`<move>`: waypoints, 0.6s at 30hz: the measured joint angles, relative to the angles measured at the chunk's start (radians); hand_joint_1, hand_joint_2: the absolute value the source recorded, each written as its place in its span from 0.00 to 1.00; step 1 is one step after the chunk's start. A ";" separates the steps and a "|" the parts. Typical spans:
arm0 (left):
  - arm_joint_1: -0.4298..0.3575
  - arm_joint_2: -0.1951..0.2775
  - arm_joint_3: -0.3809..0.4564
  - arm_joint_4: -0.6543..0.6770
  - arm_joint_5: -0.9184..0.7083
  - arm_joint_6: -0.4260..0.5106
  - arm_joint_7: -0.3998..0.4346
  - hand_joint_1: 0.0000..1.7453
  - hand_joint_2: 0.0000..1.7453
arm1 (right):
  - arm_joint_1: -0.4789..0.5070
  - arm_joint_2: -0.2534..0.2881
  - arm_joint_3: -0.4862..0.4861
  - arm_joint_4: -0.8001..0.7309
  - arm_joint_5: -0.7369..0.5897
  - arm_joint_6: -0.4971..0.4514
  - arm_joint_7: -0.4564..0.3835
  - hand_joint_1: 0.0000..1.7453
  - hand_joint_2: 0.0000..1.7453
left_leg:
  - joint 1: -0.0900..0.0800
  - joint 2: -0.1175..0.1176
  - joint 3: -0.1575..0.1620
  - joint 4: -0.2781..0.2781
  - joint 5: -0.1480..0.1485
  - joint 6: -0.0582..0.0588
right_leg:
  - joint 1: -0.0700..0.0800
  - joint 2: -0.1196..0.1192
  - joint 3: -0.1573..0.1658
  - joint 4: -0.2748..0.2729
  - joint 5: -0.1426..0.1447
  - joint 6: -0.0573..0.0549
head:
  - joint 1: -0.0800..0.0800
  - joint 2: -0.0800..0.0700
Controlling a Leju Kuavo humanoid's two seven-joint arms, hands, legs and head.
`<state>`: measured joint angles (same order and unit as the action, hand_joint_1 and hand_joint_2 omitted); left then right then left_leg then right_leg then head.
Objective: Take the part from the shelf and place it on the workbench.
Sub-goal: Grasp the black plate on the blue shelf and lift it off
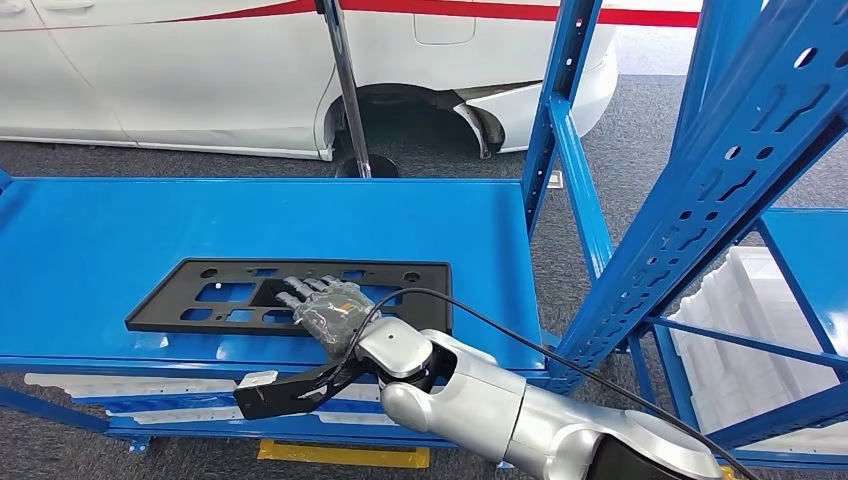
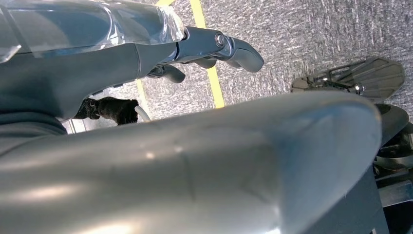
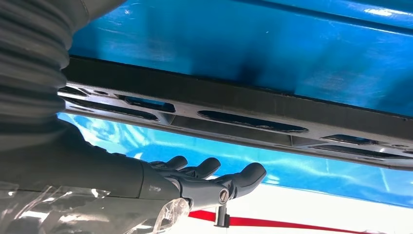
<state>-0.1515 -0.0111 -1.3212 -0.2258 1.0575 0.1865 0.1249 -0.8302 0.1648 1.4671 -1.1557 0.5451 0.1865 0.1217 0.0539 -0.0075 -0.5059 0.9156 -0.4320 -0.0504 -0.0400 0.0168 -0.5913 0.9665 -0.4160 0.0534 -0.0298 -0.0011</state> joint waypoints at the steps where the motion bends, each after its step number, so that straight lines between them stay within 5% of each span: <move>1: 0.000 0.000 0.000 0.000 0.000 0.000 0.000 0.00 0.00 | 0.000 0.000 0.000 0.001 0.000 0.000 0.000 0.00 1.00 | 0.000 0.000 0.000 0.000 0.000 0.000 | 0.000 0.000 0.000 0.000 0.000 0.000 | 0.000 0.000; 18: 0.000 0.000 -0.001 0.000 -0.001 0.000 0.000 0.00 0.00 | 0.000 0.000 0.002 0.004 0.000 0.000 0.000 0.00 1.00 | 0.000 0.000 0.000 0.000 0.000 0.000 | 0.000 0.000 0.000 0.000 0.000 0.000 | 0.000 0.000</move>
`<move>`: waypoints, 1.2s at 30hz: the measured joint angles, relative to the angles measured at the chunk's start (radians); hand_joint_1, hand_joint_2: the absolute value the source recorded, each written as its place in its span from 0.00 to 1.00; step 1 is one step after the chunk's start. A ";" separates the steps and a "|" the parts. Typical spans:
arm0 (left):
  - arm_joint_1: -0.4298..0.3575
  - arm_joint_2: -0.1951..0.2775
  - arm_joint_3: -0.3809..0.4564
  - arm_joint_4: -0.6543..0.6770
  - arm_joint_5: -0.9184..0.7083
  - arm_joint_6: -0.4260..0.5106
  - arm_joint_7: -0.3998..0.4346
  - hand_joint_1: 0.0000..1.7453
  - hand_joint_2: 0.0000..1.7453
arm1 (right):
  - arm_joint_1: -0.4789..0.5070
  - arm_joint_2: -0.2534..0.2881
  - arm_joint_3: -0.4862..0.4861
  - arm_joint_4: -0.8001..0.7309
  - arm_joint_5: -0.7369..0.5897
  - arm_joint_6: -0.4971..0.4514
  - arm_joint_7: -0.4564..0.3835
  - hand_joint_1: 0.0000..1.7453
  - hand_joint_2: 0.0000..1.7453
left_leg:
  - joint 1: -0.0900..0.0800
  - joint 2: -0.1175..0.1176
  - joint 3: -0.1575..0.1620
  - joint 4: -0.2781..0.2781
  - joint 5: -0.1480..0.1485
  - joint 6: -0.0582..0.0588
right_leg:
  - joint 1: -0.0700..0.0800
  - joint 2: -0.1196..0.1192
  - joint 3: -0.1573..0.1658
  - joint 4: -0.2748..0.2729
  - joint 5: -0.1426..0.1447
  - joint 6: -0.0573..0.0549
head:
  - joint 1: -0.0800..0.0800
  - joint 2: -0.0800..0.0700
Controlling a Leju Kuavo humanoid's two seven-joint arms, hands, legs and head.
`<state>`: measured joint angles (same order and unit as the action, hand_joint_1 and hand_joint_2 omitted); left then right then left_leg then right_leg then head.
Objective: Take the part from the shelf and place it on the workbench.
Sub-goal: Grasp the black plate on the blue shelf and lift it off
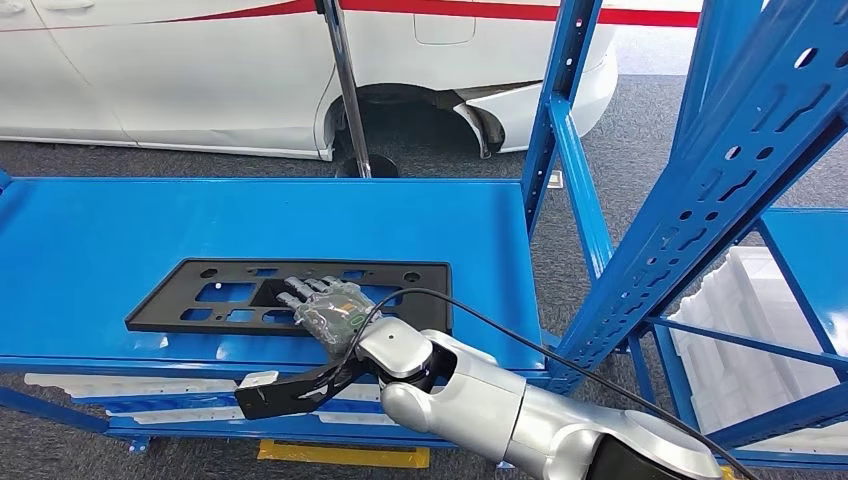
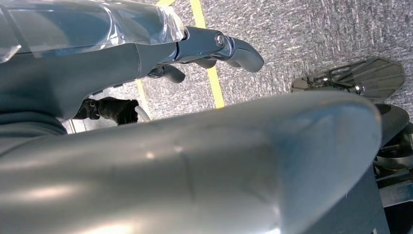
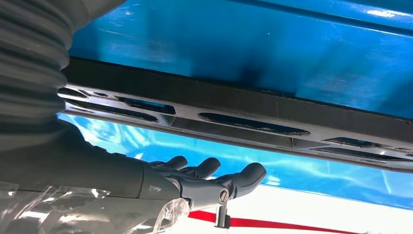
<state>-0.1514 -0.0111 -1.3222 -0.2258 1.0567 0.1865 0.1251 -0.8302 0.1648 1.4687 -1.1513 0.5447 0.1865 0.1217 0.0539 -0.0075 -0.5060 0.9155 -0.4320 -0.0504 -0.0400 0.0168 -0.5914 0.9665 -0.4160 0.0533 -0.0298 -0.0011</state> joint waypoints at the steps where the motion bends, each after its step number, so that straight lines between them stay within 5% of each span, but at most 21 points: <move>1: 0.000 0.000 0.000 0.000 0.000 0.000 0.000 0.00 0.00 | 0.000 0.000 0.000 0.000 0.000 0.000 0.000 0.00 1.00 | 0.000 0.000 0.000 0.000 0.000 0.000 | 0.000 0.000 0.000 0.000 0.000 0.000 | 0.000 0.000; 25: 0.000 0.000 0.000 0.000 0.000 0.000 0.000 0.00 0.00 | 0.000 0.000 0.000 0.000 -0.003 -0.001 0.000 0.00 1.00 | 0.000 0.000 0.000 0.000 0.000 0.000 | 0.000 0.000 0.000 0.000 0.000 0.000 | 0.000 0.000; 29: 0.000 0.002 0.000 0.001 0.000 0.001 0.001 0.00 0.00 | 0.002 0.003 0.000 0.001 -0.003 -0.001 -0.001 0.00 1.00 | -0.002 0.000 -0.008 0.015 -0.007 0.018 | -0.013 -0.001 0.000 -0.006 0.005 0.009 | -0.001 0.000; 33: -0.001 0.001 0.000 0.001 0.000 0.001 0.001 0.00 0.00 | 0.002 0.008 0.000 0.003 -0.003 -0.002 -0.002 0.00 1.00 | -0.002 0.003 0.009 -0.020 0.013 0.042 | -0.007 -0.004 0.004 -0.009 0.002 0.023 | 0.000 0.000; 36: -0.002 0.000 0.000 0.001 0.000 0.001 0.000 0.00 0.00 | 0.002 0.008 0.000 0.005 -0.003 -0.002 -0.002 0.00 1.00 | 0.002 0.006 0.024 -0.045 0.026 0.052 | -0.001 -0.010 -0.072 0.153 -0.080 0.022 | 0.005 0.000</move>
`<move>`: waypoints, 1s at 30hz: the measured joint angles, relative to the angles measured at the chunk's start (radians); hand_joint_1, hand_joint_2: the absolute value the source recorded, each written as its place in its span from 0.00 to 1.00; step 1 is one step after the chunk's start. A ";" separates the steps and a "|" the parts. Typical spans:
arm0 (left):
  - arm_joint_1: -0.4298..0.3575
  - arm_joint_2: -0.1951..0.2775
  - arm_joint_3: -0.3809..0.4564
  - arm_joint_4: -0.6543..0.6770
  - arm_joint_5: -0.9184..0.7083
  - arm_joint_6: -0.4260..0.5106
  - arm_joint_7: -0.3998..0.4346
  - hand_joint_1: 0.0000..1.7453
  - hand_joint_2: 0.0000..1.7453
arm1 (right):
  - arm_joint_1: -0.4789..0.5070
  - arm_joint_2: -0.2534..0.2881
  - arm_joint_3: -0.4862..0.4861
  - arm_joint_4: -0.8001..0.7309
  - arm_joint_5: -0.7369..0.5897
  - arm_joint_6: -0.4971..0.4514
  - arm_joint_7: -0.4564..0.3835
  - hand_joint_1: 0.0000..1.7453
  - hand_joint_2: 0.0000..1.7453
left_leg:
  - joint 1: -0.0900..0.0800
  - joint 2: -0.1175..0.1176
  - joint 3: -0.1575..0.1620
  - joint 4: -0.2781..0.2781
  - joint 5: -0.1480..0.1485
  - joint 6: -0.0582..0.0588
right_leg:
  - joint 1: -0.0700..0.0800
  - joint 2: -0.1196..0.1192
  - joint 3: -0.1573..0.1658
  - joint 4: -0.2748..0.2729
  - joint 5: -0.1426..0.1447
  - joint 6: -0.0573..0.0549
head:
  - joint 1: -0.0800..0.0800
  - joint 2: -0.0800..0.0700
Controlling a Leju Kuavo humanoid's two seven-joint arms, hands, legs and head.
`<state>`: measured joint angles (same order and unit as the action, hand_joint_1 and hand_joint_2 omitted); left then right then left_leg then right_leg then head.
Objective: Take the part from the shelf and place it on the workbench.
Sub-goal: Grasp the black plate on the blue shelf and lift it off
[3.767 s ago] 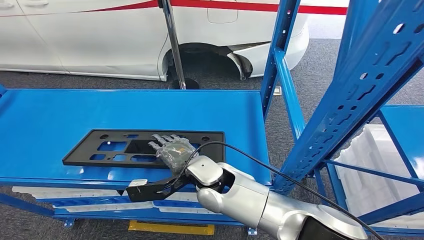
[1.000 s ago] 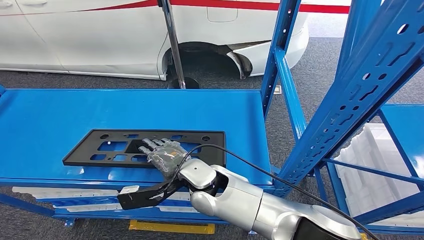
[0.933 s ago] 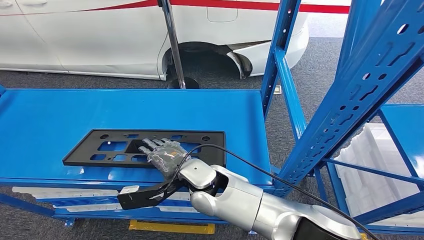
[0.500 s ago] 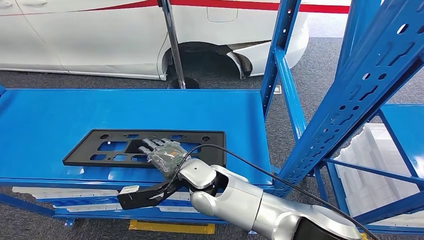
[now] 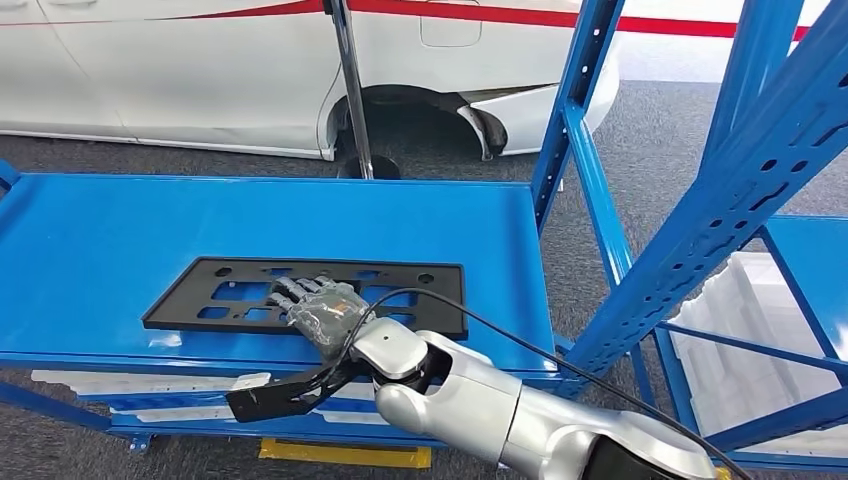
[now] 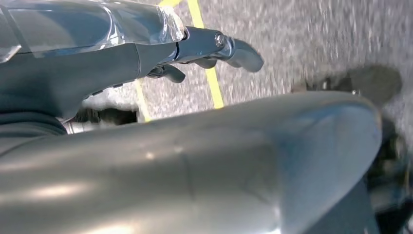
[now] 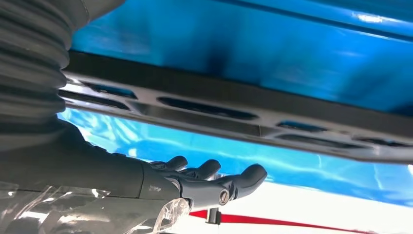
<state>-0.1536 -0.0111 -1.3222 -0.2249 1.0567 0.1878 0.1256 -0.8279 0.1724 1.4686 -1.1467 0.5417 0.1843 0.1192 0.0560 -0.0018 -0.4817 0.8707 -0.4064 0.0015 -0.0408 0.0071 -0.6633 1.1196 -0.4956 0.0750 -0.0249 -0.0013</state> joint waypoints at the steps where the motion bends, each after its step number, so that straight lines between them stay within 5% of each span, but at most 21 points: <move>1: 0.000 0.000 0.000 0.000 0.000 0.000 0.000 0.00 0.00 | 0.002 -0.001 0.000 0.001 0.000 0.000 0.000 0.00 1.00 | -0.001 0.000 0.000 0.000 -0.001 0.001 | 0.001 0.000 -0.034 0.066 -0.023 0.001 | 0.001 0.000; 3: 0.002 0.000 0.000 0.000 0.000 0.000 0.000 0.00 0.00 | 0.006 -0.004 0.000 0.004 0.000 0.000 0.000 0.00 1.00 | 0.001 -0.002 0.002 0.003 -0.006 -0.003 | 0.000 0.000 -0.057 0.100 -0.016 0.003 | 0.001 0.000; 6: 0.003 -0.001 0.000 0.000 0.000 0.000 0.000 0.00 0.00 | 0.007 -0.005 0.000 0.008 0.000 0.000 0.000 0.00 1.00 | 0.009 -0.006 0.008 0.018 -0.026 -0.024 | 0.000 -0.001 0.032 -0.086 0.078 0.004 | 0.002 0.000; 8: 0.001 -0.001 0.000 0.000 0.000 0.000 0.000 0.00 0.00 | 0.007 -0.002 0.000 0.009 0.000 0.000 0.000 0.00 1.00 | 0.008 -0.006 0.008 0.029 -0.038 -0.040 | 0.002 0.003 0.066 -0.155 0.091 -0.009 | 0.001 0.000; 12: 0.000 -0.001 0.000 0.000 0.000 0.000 0.000 0.00 0.00 | 0.007 0.001 0.000 0.010 0.000 0.000 0.000 0.00 1.00 | 0.013 -0.003 0.002 0.046 -0.058 -0.051 | 0.008 0.008 0.063 -0.146 0.075 -0.045 | -0.002 0.000; 14: -0.001 -0.001 0.000 0.000 0.000 0.000 0.000 0.00 0.00 | 0.006 0.003 0.000 0.010 0.000 0.000 0.000 0.00 1.00 | 0.009 -0.001 -0.050 0.150 -0.106 -0.046 | 0.009 0.007 0.068 -0.147 0.072 -0.056 | -0.005 0.000; 16: 0.000 -0.001 0.000 0.000 0.000 0.000 0.000 0.00 0.00 | 0.006 0.003 0.001 0.010 0.000 0.000 0.000 0.00 1.00 | -0.001 -0.001 -0.142 0.312 -0.160 -0.038 | 0.015 0.006 0.070 -0.147 0.068 -0.062 | -0.007 0.000; 18: 0.002 -0.001 0.000 0.000 0.000 0.000 0.000 0.00 0.00 | 0.008 0.003 0.001 0.012 0.000 0.001 0.000 0.00 1.00 | -0.012 -0.001 -0.197 0.380 -0.156 -0.027 | 0.022 0.008 0.076 -0.146 0.063 -0.067 | -0.007 0.000; 22: 0.003 -0.001 0.000 0.000 0.000 0.000 0.000 0.00 0.00 | 0.009 0.003 0.002 0.014 0.000 0.000 0.000 0.00 1.00 | -0.029 -0.001 -0.131 0.169 -0.013 0.002 | 0.028 0.012 0.099 -0.146 0.049 -0.063 | -0.007 0.000; 24: 0.002 -0.001 -0.001 0.000 0.000 0.000 0.000 0.00 0.00 | 0.008 0.004 0.002 0.015 0.000 0.000 0.000 0.00 1.00 | -0.036 -0.004 -0.109 0.109 0.003 0.008 | 0.031 0.012 0.099 -0.146 0.045 -0.055 | -0.007 0.000; 28: 0.004 0.000 -0.001 0.000 0.000 0.000 0.000 0.00 0.00 | 0.007 0.006 0.002 0.017 -0.002 0.000 -0.001 0.00 1.00 | -0.039 -0.009 -0.104 0.091 0.002 0.021 | 0.030 0.008 0.095 -0.142 0.035 -0.034 | -0.006 0.000; 29: 0.004 0.000 -0.001 0.000 0.000 0.000 0.000 0.00 0.00 | 0.007 0.006 0.002 0.017 -0.002 0.000 -0.001 0.00 1.00 | -0.039 -0.011 -0.101 0.087 0.002 0.023 | 0.031 0.007 0.091 -0.132 0.033 -0.036 | -0.005 0.000; 30: 0.003 0.000 -0.001 0.000 0.000 0.001 0.000 0.00 0.00 | 0.006 0.006 0.002 0.017 -0.003 0.000 -0.001 0.00 1.00 | -0.040 -0.012 -0.098 0.086 0.002 0.024 | 0.033 0.005 0.089 -0.127 0.037 -0.054 | -0.003 0.000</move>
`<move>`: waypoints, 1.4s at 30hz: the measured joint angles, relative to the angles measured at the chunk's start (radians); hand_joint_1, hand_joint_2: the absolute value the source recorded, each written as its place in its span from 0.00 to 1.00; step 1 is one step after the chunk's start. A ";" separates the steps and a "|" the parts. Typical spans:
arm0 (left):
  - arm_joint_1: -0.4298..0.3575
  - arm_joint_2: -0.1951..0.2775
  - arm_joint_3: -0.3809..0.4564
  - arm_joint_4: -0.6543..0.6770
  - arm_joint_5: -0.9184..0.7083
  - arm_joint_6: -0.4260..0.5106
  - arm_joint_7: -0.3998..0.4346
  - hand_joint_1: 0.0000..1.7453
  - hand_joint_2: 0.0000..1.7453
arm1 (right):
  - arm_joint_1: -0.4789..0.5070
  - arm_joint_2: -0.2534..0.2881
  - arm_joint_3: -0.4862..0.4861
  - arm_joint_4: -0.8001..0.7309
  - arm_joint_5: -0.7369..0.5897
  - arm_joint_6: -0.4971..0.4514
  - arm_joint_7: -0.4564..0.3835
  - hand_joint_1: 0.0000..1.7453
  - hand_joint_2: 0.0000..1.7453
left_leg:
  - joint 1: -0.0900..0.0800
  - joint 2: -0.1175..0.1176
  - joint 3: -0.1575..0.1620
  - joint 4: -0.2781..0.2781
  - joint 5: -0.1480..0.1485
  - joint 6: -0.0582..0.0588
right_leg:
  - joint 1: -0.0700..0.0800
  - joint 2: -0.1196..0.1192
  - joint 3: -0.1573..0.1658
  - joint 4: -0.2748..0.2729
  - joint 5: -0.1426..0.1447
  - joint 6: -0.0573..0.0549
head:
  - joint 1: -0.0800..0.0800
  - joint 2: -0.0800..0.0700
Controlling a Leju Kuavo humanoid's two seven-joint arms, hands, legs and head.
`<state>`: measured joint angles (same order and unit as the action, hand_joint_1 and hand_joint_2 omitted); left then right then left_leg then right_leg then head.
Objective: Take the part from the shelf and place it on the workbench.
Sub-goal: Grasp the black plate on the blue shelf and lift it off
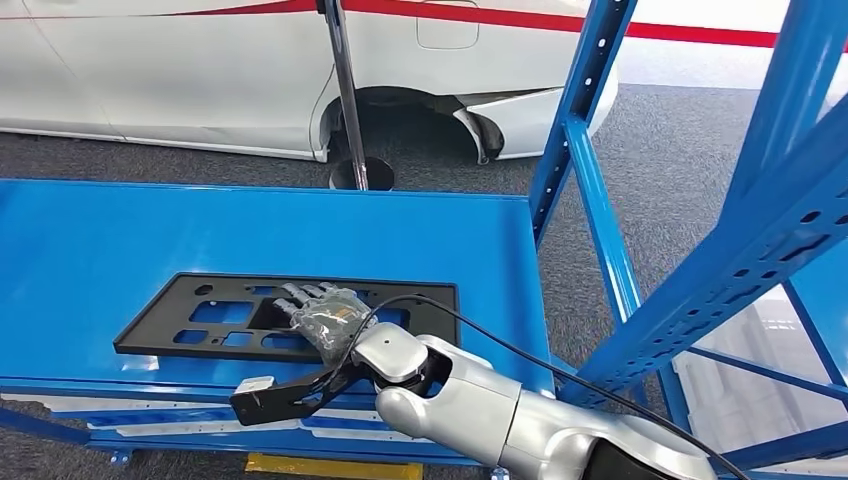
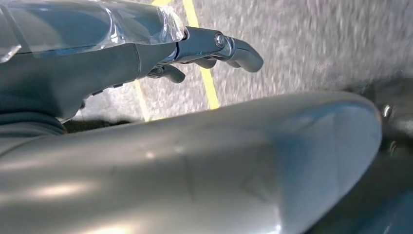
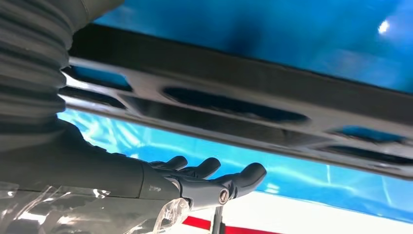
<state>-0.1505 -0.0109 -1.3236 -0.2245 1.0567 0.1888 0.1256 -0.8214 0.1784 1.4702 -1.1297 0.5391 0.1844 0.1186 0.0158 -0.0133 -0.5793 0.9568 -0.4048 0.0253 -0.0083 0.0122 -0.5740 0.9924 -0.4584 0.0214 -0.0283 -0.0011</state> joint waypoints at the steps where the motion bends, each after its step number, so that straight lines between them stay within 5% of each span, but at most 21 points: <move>1: -0.001 0.000 0.000 0.000 0.000 0.001 0.000 0.00 0.00 | 0.000 0.000 0.000 0.000 0.000 0.000 0.000 0.00 1.00 | -0.005 -0.001 0.001 0.001 -0.002 -0.001 | 0.002 -0.001 0.001 0.001 0.000 -0.028 | 0.001 0.000; 2: -0.001 -0.001 -0.001 0.000 0.000 0.001 0.000 0.00 0.00 | 0.000 0.000 0.000 0.001 0.000 0.000 0.000 0.00 1.00 | -0.009 -0.001 0.001 0.002 -0.003 -0.002 | 0.004 -0.002 0.004 -0.006 0.008 -0.060 | 0.002 0.000; 3: -0.001 -0.001 -0.002 0.000 0.000 0.001 -0.001 0.00 0.00 | 0.000 0.001 0.001 0.001 0.000 0.000 0.000 0.25 1.00 | -0.011 -0.001 0.001 0.003 -0.004 -0.001 | 0.004 -0.002 0.009 -0.015 0.010 -0.084 | 0.002 0.000; 4: -0.001 -0.002 -0.002 0.000 0.000 0.001 -0.002 0.00 0.00 | 0.000 0.001 0.001 0.001 -0.001 0.000 0.000 0.49 1.00 | -0.012 -0.001 0.000 0.003 -0.004 0.000 | 0.004 -0.003 0.011 -0.018 0.006 -0.094 | 0.002 0.000; 6: -0.001 -0.002 -0.003 0.000 0.000 0.001 -0.003 0.00 0.00 | 0.000 0.000 0.001 0.002 -0.003 0.000 0.001 0.99 1.00 | -0.013 0.000 0.000 0.004 -0.004 0.000 | 0.004 -0.003 0.012 -0.021 0.009 -0.092 | 0.002 0.000; 9: -0.001 -0.002 -0.003 0.000 0.001 0.001 -0.004 0.00 0.00 | 0.001 0.000 0.001 0.002 -0.007 0.000 0.001 1.00 1.00 | -0.013 0.000 0.000 0.004 -0.005 0.001 | 0.003 -0.003 0.014 -0.027 0.011 -0.076 | 0.002 0.000; 13: -0.001 -0.002 -0.004 0.000 0.002 0.001 -0.004 0.00 0.00 | 0.001 0.000 0.001 0.002 -0.009 0.000 0.002 1.00 1.00 | -0.013 0.000 0.000 0.004 -0.005 0.001 | -0.002 -0.003 0.021 -0.041 0.012 0.000 | 0.002 0.000; 14: -0.001 -0.002 -0.004 0.000 0.003 0.001 -0.004 0.00 0.00 | 0.001 0.000 0.001 0.002 -0.009 0.000 0.003 1.00 1.00 | -0.013 0.000 0.000 0.004 -0.005 0.001 | -0.003 -0.003 0.022 -0.042 0.012 0.010 | 0.002 0.000; 32: -0.001 -0.002 -0.004 0.000 0.013 0.001 -0.015 0.00 0.00 | -0.010 -0.005 0.000 0.001 -0.013 -0.015 0.019 1.00 1.00 | -0.003 0.001 0.005 0.000 -0.001 -0.005 | 0.005 -0.002 0.025 -0.042 0.012 0.013 | 0.002 0.000; 36: -0.001 -0.002 -0.004 0.000 0.002 0.016 -0.023 0.00 1.00 | -0.011 -0.008 0.000 0.000 -0.013 -0.017 0.024 1.00 1.00 | -0.003 0.001 0.006 0.000 -0.001 -0.006 | 0.007 -0.002 0.026 -0.042 0.012 0.013 | 0.002 0.000; 42: -0.003 -0.002 -0.013 0.000 -0.027 0.036 -0.047 0.00 1.00 | -0.011 -0.017 -0.001 -0.002 -0.012 -0.022 0.031 1.00 1.00 | -0.002 0.001 0.007 0.000 -0.001 -0.006 | 0.008 -0.002 0.027 -0.042 0.012 0.012 | 0.002 0.000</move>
<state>-0.1536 -0.0130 -1.3366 -0.2243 1.0296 0.2245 0.0783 -0.8320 0.1618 1.4694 -1.1319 0.5270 0.1622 0.1501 0.0139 -0.0124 -0.5727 0.9568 -0.4053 0.0195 -0.0007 0.0099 -0.5471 0.9503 -0.4463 0.0338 -0.0263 -0.0011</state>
